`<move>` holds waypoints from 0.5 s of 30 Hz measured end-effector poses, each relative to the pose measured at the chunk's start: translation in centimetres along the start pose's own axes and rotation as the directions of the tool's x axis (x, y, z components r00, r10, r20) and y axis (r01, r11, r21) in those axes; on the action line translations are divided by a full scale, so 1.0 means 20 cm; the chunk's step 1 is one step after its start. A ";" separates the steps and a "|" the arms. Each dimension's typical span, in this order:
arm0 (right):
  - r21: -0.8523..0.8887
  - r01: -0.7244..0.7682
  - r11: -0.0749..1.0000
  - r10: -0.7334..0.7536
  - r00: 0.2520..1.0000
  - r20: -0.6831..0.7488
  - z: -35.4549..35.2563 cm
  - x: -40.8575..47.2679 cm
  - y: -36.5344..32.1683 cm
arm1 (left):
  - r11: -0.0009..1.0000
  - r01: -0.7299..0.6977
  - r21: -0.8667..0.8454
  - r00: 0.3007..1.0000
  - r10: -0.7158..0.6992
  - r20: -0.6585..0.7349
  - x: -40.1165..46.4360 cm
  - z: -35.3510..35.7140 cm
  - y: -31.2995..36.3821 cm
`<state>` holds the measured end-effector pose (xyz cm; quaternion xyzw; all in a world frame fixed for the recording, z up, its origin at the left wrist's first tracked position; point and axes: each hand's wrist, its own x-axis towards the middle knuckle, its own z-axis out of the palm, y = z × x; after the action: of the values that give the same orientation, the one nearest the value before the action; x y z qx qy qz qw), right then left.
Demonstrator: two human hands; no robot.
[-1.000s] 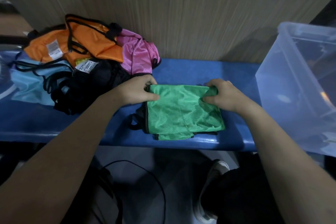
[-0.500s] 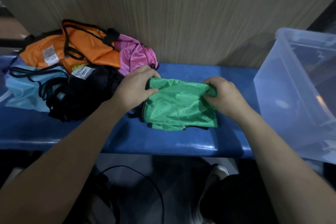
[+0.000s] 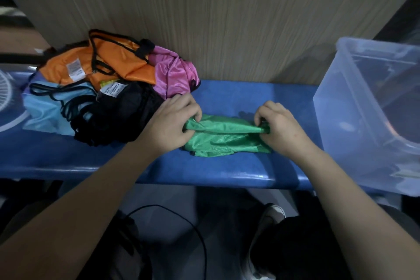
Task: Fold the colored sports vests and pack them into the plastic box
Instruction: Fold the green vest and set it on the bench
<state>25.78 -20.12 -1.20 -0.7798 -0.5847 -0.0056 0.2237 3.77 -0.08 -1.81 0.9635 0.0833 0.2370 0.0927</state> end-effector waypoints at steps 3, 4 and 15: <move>0.053 -0.008 0.999 0.006 0.999 0.041 -0.01 -0.05 0.00 | 1.000 -0.022 0.001 1.000 0.022 0.012 -0.05 -0.02 0.03; 0.067 -0.021 0.998 0.016 0.998 0.061 -0.02 -0.06 0.00 | 1.000 -0.031 0.000 0.999 0.031 0.024 -0.06 -0.02 0.04; 0.109 -0.090 0.990 0.052 0.948 0.313 -0.04 -0.15 0.01 | 0.985 -0.163 -0.050 0.973 0.169 0.157 -0.16 -0.04 0.09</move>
<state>25.24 -23.11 -1.37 -0.7766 -0.5832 0.1601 0.1766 0.72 -2.36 -2.08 0.9812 -0.0097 0.1669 0.0967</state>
